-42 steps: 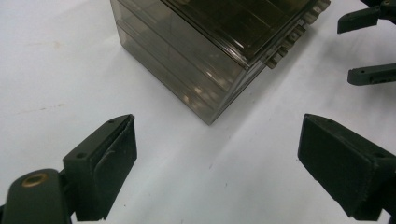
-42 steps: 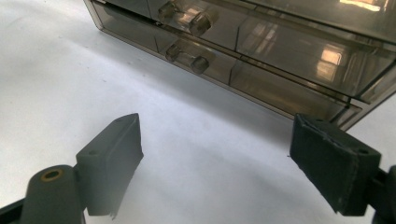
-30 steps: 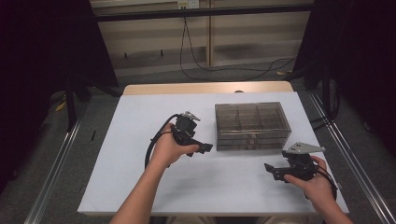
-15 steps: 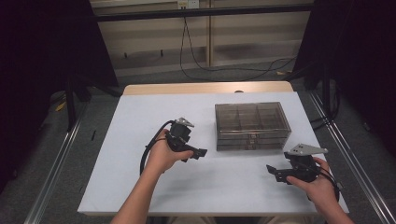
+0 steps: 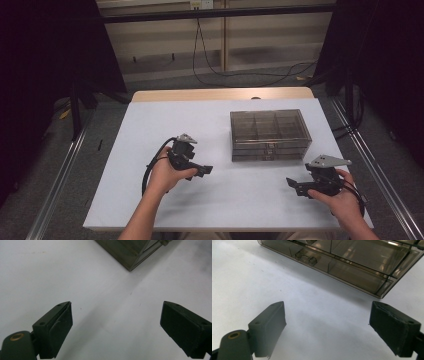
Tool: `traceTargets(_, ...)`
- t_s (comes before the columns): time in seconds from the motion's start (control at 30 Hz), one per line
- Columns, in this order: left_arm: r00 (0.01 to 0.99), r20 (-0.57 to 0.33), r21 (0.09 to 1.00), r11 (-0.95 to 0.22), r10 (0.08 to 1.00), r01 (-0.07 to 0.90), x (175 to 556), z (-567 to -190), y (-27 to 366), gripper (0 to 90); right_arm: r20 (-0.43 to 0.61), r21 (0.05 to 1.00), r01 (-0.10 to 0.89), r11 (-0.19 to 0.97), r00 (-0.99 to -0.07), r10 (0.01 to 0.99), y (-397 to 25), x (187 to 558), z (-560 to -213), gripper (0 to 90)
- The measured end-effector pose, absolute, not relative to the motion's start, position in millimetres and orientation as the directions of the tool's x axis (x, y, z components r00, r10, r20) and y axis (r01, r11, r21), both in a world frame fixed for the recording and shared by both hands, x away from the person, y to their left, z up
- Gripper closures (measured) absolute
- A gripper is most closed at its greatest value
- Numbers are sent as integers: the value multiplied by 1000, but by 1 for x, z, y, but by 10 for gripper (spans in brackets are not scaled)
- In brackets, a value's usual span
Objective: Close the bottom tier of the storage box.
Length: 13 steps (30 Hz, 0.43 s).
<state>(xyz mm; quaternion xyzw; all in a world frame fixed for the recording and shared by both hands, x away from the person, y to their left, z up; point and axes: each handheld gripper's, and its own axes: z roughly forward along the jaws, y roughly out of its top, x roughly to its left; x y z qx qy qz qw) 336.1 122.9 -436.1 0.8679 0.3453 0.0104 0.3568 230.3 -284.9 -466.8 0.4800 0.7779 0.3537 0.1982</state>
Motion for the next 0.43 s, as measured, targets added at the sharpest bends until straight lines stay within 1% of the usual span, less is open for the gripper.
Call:
traceTargets(0.3,748,-236,637,-483,620,601,330,-441,136,108,20,739,604,299,-463,886,-284,230,-468,127)
traceTargets(0.43,751,-216,642,-489,624,591,327,-447,141,108,14,737,603,305,-465,885,-284,230,-468,124)
